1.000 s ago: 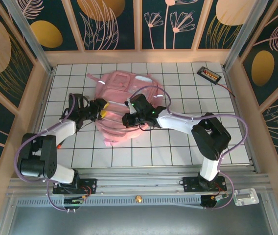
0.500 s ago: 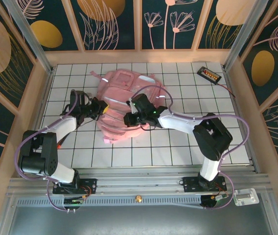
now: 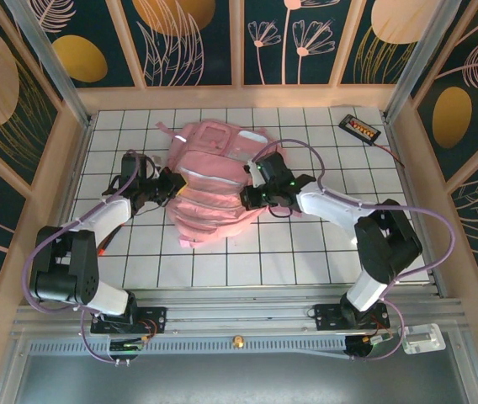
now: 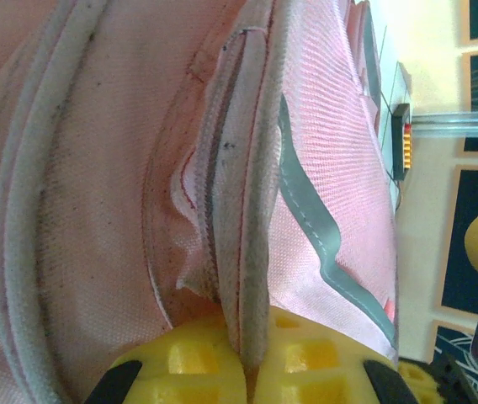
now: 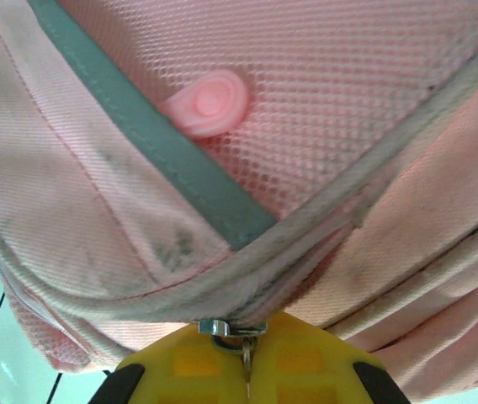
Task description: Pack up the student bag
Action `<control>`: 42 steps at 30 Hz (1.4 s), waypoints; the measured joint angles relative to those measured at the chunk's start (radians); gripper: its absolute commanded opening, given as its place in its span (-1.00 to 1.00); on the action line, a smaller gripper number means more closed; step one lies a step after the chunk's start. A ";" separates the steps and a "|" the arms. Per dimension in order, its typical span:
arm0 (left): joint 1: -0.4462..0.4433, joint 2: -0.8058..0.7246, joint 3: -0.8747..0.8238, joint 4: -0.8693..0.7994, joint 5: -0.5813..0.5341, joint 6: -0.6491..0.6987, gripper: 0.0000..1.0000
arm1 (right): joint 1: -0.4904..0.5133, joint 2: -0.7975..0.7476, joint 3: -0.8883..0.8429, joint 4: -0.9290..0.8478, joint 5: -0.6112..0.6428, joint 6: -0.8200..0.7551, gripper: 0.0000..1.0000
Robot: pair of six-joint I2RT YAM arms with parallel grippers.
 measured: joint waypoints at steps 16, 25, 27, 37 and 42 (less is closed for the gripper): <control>-0.011 -0.036 0.050 -0.141 0.014 0.175 -1.00 | -0.126 0.092 0.082 -0.018 -0.171 -0.066 -1.00; -0.013 -0.036 0.050 -0.140 0.036 0.195 -1.00 | -0.183 0.114 0.069 0.019 -0.323 0.048 -0.55; -0.008 -0.037 0.050 -0.149 0.027 0.203 -1.00 | -0.204 0.114 0.061 0.027 -0.317 0.079 -0.24; 0.009 -0.045 0.043 -0.148 0.022 0.200 -1.00 | -0.303 0.008 -0.009 0.069 -0.233 0.145 0.09; 0.011 -0.055 -0.005 -0.071 0.044 0.145 -0.89 | -0.303 -0.154 -0.022 0.066 -0.216 0.148 0.18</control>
